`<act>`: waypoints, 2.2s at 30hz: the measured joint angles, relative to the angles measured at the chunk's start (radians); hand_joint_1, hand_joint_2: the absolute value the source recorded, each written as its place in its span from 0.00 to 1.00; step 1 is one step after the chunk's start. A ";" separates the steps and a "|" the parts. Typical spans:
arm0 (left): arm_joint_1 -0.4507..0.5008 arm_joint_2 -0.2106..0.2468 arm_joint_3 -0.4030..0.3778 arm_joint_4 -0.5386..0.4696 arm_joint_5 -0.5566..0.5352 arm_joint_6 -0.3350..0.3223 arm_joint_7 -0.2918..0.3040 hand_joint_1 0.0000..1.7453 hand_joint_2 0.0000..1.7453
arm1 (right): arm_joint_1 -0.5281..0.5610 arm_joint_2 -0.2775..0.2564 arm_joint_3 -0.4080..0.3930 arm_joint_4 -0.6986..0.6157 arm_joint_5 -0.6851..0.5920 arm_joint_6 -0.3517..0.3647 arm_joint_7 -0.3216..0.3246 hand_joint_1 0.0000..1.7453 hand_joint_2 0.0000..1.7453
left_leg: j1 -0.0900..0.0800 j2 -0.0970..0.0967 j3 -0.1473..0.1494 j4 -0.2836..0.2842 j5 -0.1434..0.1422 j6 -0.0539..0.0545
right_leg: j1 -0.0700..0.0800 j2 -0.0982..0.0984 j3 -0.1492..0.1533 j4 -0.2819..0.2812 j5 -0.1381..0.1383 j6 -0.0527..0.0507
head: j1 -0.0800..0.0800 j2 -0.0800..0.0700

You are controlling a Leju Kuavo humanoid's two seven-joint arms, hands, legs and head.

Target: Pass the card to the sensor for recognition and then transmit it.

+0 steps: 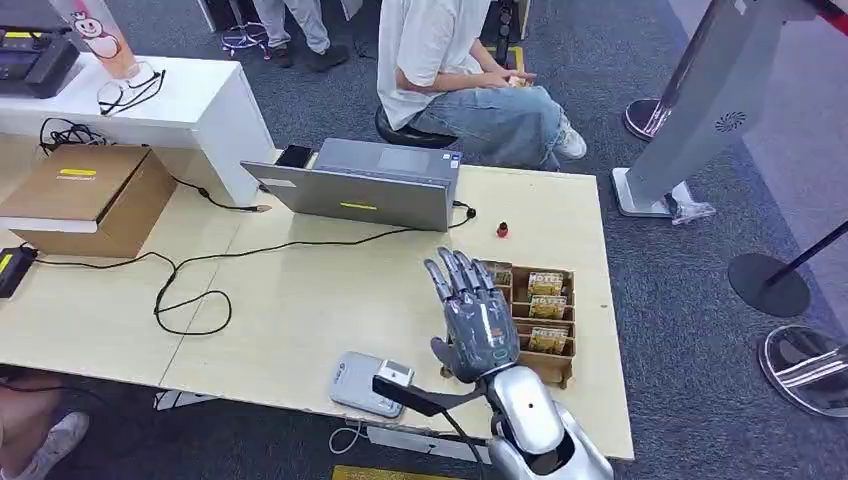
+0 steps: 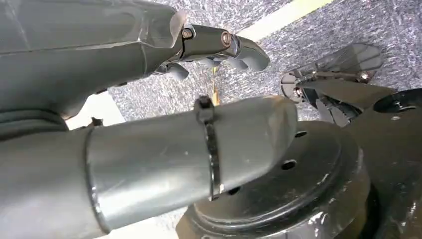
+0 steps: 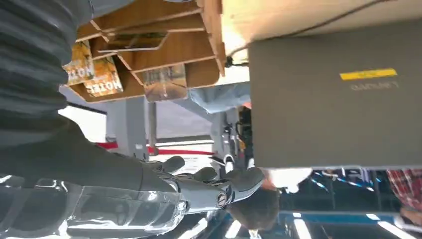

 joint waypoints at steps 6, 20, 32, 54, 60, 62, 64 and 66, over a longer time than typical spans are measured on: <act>0.002 -0.021 0.035 -0.043 -0.028 -0.029 0.005 0.00 0.00 | 0.017 -0.003 -0.008 -0.004 0.043 0.069 0.055 0.00 1.00 | 0.000 0.000 0.000 0.000 0.000 0.000 | 0.000 0.000 0.000 0.000 0.000 0.000 | 0.000 0.000; 0.003 -0.036 0.079 -0.069 -0.063 -0.033 -0.008 0.00 0.00 | 0.055 -0.008 -0.060 -0.031 0.054 0.082 0.070 0.00 1.00 | 0.000 0.000 0.000 0.000 0.000 0.000 | 0.000 0.000 0.000 0.000 0.000 0.000 | 0.000 0.000; 0.002 -0.039 0.106 -0.074 -0.092 -0.039 -0.022 0.00 0.00 | 0.084 -0.019 -0.145 -0.048 0.046 0.075 0.079 0.00 1.00 | 0.000 0.000 0.000 0.000 0.000 0.000 | 0.000 0.000 0.000 0.000 0.000 0.000 | 0.000 0.000; -0.006 -0.020 0.116 -0.061 -0.119 0.003 -0.043 0.00 0.00 | 0.128 -0.029 -0.190 -0.070 0.033 0.062 0.065 0.17 1.00 | 0.000 0.000 0.000 0.000 0.000 0.000 | 0.000 0.000 0.000 0.000 0.000 0.000 | 0.000 0.000; -0.015 -0.010 0.116 -0.037 -0.127 0.018 -0.049 0.00 0.00 | 0.128 -0.029 -0.190 -0.074 0.015 0.062 0.045 0.41 1.00 | 0.000 0.000 0.000 0.000 0.000 0.000 | 0.000 0.000 0.000 0.000 0.000 0.000 | 0.000 0.000; -0.018 -0.006 0.116 -0.030 -0.128 0.022 -0.050 0.00 0.00 | 0.127 -0.028 -0.190 -0.074 0.009 0.063 0.042 0.51 1.00 | 0.000 0.000 0.000 0.000 0.000 0.000 | 0.000 0.000 0.000 0.000 0.000 0.000 | 0.000 0.000; -0.018 -0.006 0.116 -0.030 -0.128 0.022 -0.050 0.00 0.00 | 0.127 -0.028 -0.190 -0.074 0.009 0.063 0.042 0.51 1.00 | 0.000 0.000 0.000 0.000 0.000 0.000 | 0.000 0.000 0.000 0.000 0.000 0.000 | 0.000 0.000; -0.018 -0.006 0.116 -0.030 -0.128 0.022 -0.050 0.00 0.00 | 0.127 -0.028 -0.190 -0.074 0.008 0.063 0.042 0.51 1.00 | 0.000 0.000 0.000 0.000 0.000 0.000 | 0.000 0.000 0.000 0.000 0.000 0.000 | 0.000 0.000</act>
